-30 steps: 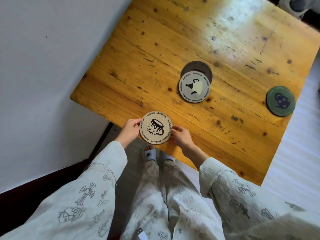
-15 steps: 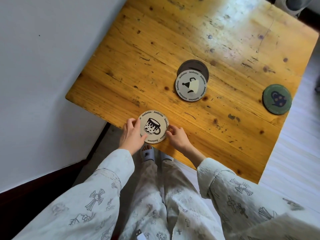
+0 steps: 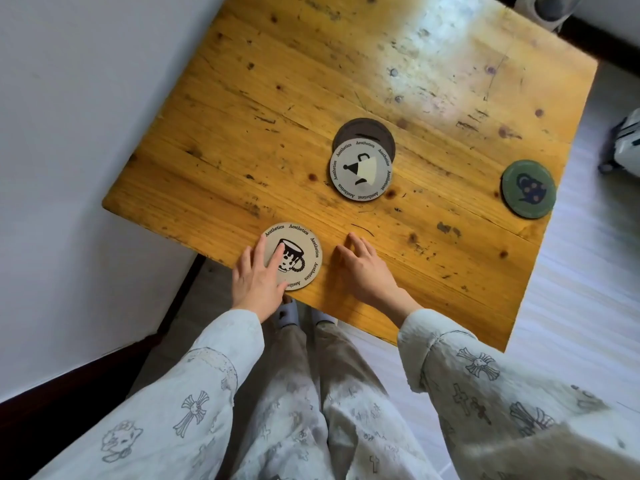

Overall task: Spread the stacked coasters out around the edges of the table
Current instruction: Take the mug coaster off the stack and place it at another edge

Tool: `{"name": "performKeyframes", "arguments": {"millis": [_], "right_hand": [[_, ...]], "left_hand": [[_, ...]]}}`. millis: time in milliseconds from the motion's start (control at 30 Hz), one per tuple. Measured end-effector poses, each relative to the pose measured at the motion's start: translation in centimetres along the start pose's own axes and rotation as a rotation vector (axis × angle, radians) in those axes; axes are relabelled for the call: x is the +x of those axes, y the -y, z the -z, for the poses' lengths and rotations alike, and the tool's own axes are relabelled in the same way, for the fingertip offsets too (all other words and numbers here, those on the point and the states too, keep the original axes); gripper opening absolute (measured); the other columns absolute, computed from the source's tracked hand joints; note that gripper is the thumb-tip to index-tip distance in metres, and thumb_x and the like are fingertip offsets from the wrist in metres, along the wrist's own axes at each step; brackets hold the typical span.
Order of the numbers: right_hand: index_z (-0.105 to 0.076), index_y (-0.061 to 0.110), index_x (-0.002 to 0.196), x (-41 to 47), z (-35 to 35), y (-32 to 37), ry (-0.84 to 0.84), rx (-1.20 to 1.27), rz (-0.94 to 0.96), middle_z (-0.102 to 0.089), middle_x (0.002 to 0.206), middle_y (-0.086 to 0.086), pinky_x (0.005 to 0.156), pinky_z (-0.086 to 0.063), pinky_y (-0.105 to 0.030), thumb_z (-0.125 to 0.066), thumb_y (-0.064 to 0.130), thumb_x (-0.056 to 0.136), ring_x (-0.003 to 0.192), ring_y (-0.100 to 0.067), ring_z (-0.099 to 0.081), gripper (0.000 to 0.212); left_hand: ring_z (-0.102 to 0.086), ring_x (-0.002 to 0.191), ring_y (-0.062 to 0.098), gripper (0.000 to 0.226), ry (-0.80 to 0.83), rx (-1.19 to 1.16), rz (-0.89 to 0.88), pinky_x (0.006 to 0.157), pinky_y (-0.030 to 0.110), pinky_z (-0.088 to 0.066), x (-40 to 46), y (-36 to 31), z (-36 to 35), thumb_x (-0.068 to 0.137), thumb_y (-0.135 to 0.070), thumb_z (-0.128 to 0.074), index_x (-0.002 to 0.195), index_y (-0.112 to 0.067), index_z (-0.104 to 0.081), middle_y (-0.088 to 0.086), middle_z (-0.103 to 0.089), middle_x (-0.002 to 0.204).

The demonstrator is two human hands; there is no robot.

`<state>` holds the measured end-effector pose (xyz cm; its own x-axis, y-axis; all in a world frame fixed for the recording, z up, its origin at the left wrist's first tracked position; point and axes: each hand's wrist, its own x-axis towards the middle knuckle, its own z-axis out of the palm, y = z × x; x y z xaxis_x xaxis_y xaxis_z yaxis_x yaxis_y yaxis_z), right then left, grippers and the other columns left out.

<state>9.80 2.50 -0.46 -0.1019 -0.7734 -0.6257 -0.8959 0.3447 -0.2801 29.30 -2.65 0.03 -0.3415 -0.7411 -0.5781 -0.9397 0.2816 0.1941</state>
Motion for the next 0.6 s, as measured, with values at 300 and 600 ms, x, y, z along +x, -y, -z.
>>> {"name": "performKeyframes", "arguments": {"millis": [300, 600], "right_hand": [[-0.039, 0.013, 0.138, -5.9, 4.8, -3.1, -0.062, 0.419, -0.134, -0.051, 0.139, -0.013, 0.101, -0.043, -0.038, -0.045, 0.026, 0.094, 0.124, -0.028, -0.051, 0.046], [-0.052, 0.013, 0.128, -13.8, 13.3, -12.2, -0.333, 0.641, 0.000, -0.062, 0.126, -0.010, 0.088, -0.047, -0.032, -0.047, 0.027, 0.094, 0.111, -0.022, -0.060, 0.038]], "left_hand": [[-0.017, 0.138, 0.030, 0.046, -0.001, -0.192, -0.010, 0.110, 0.050, -0.024, 0.4, -1.9, 5.5, 0.089, -0.023, -0.044, 0.134, -0.018, -0.038, 0.009, -0.023, 0.151], [-0.027, 0.135, 0.023, 0.036, -0.272, -0.485, -0.097, 0.109, 0.041, -0.027, -7.1, -15.1, 6.7, 0.091, -0.027, -0.045, 0.126, -0.019, -0.047, 0.006, -0.029, 0.147]]}}
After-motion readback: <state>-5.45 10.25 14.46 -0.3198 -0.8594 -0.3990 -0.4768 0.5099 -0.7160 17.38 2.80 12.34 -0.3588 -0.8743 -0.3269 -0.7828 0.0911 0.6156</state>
